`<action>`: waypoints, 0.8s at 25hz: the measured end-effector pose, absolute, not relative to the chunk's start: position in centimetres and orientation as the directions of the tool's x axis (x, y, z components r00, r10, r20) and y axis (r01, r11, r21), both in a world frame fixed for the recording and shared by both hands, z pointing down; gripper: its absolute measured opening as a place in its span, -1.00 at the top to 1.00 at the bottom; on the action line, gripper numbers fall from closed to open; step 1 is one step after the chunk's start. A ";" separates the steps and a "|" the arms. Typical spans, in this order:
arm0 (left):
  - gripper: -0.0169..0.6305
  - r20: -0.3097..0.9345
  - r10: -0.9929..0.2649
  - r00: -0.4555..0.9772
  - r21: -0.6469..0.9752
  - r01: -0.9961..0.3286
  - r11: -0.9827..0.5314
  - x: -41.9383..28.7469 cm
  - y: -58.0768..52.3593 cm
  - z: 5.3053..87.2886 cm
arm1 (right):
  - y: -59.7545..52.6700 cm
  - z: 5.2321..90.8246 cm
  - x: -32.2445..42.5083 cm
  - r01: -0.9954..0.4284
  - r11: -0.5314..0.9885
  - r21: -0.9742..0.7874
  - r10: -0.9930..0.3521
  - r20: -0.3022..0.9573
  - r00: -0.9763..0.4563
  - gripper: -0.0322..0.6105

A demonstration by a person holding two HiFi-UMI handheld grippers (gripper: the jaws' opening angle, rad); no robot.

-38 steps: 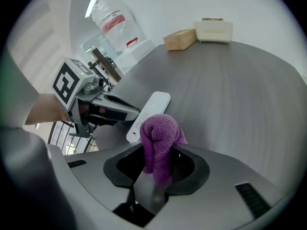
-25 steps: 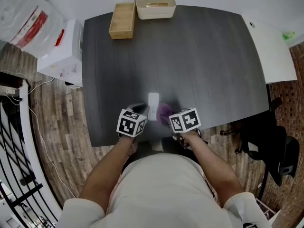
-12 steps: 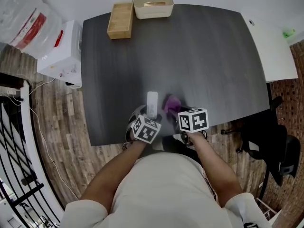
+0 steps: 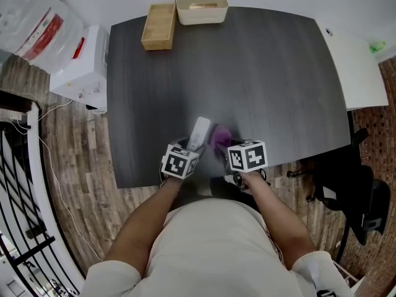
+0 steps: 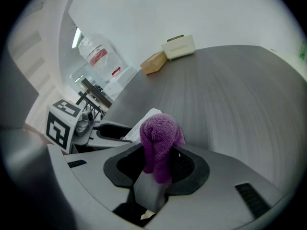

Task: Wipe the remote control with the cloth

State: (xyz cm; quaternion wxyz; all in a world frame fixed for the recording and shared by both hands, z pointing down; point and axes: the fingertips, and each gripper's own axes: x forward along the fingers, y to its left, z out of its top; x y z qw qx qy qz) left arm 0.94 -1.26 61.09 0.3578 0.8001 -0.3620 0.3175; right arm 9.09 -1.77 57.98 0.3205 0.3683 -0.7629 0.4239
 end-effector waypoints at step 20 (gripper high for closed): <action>0.21 -0.439 -0.506 0.742 0.894 0.417 -0.163 -1.4 -1.0 43.9 | -6.6 42.9 4.4 -0.655 0.727 -0.208 -0.453 0.570 -0.685 0.49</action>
